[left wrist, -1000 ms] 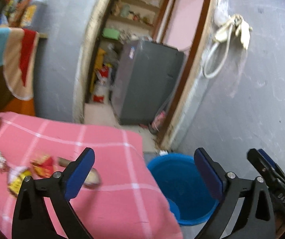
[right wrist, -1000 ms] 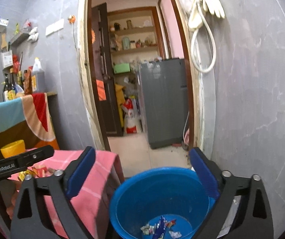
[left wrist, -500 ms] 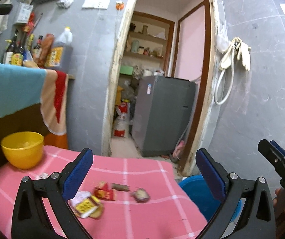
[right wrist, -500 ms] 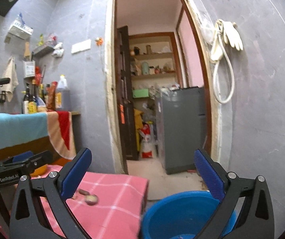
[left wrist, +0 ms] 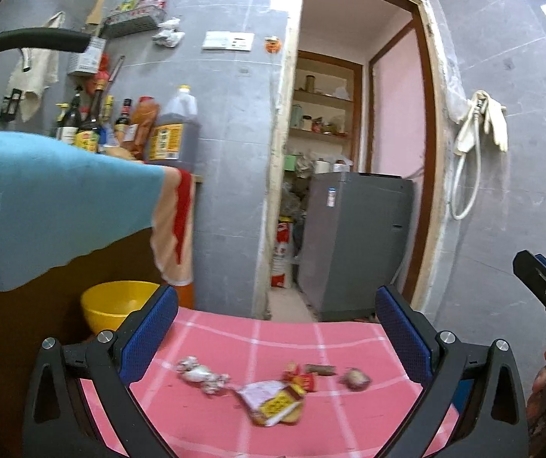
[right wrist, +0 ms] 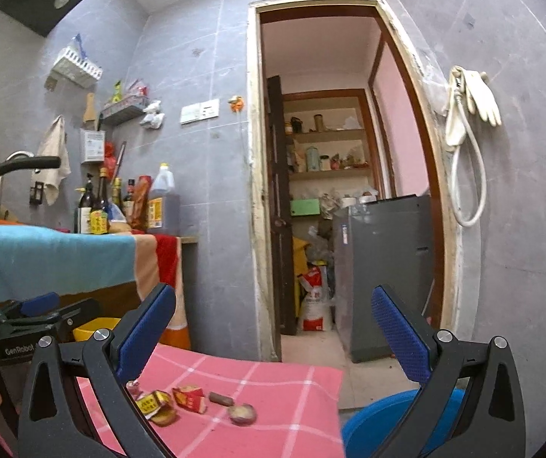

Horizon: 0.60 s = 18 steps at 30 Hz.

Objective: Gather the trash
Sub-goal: 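Move both tools back over the trash on the pink table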

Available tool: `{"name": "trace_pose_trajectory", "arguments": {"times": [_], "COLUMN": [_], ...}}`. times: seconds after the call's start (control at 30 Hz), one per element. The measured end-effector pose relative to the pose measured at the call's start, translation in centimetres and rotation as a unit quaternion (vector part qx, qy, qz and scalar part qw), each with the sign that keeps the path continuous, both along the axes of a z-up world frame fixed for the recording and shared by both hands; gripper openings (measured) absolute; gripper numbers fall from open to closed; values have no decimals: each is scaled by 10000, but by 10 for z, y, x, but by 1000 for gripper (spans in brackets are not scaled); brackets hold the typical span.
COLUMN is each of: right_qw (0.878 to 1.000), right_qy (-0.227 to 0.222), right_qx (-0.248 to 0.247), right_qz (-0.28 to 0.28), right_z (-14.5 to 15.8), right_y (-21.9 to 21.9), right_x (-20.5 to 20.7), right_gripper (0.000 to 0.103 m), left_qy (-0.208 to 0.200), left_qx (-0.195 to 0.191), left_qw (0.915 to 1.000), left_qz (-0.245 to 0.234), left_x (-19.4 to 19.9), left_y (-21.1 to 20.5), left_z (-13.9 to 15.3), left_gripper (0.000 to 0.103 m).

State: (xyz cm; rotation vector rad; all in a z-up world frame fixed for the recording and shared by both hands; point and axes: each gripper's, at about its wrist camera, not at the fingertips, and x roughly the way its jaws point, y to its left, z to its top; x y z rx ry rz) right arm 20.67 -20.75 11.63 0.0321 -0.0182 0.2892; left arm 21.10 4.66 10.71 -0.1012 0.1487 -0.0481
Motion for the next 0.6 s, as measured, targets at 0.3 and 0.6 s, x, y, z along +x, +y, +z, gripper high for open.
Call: {"name": "trace_pose_trajectory", "arguments": {"times": [0.3,0.6], "right_qw": [9992,9967], "right_qy": [-3,370], "right_qx": [-363,-673], "right_qz": [183,265], "right_z": [-20,-41], "right_y": [30,49], "right_x": [6,23], "right_gripper": [103,103], "left_qy": [272,843], "left_qx": [110,304], "left_qw": [9988,9951], "left_qz": [395,422], "left_x": [-1,19], "left_y": [37,54], "left_z": [-28,-54], "left_gripper": [101,101]}}
